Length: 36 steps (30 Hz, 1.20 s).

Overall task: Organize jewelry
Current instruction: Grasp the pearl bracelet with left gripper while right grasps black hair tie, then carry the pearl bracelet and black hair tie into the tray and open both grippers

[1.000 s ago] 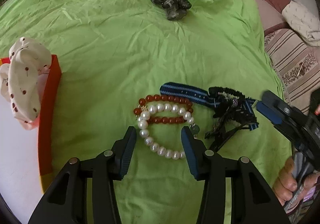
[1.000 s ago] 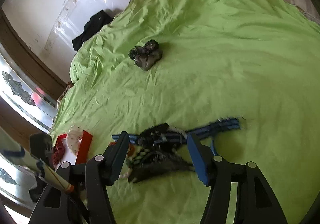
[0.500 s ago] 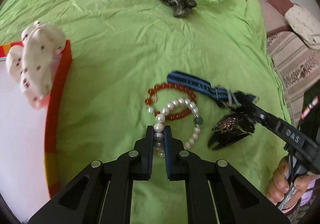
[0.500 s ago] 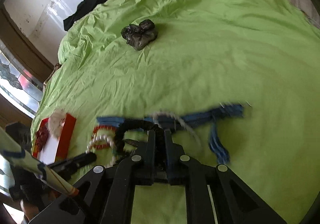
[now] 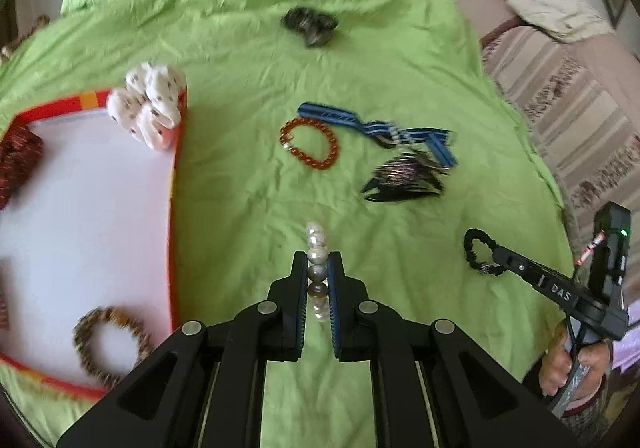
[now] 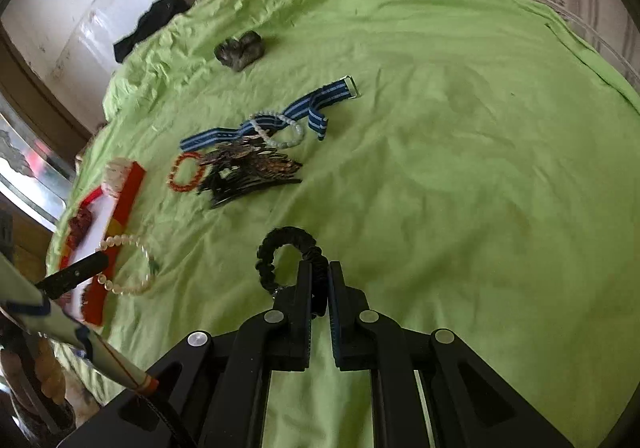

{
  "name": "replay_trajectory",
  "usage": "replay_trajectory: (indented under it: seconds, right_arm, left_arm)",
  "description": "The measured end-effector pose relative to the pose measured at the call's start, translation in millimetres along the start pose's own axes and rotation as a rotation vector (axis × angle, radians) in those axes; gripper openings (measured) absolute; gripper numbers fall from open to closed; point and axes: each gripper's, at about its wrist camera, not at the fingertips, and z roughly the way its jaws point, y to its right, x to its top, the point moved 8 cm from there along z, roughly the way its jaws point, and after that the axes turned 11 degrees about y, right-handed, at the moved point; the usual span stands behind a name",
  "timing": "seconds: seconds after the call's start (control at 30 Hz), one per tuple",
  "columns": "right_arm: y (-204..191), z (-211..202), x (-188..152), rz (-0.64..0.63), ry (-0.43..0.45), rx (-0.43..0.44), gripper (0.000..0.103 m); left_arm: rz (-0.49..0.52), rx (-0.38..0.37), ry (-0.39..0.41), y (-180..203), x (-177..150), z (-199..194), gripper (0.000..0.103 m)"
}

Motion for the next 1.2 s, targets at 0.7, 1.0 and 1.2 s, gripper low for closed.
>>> replay_trajectory:
  seconds: [0.7, 1.0, 1.2]
  right_arm:
    - [-145.9, -47.9, -4.2, -0.132, 0.073, 0.218, 0.008]
    - [-235.2, -20.7, -11.8, -0.278, 0.023, 0.305, 0.008]
    - [-283.4, 9.3, -25.1, -0.288, -0.037, 0.389, 0.008]
  left_arm:
    - [-0.044, 0.09, 0.212, -78.6, 32.2, -144.3, 0.009]
    - [-0.081, 0.147, 0.2, -133.5, 42.9, -139.2, 0.009]
    - [-0.19, 0.14, 0.149, -169.6, 16.0, -122.3, 0.009]
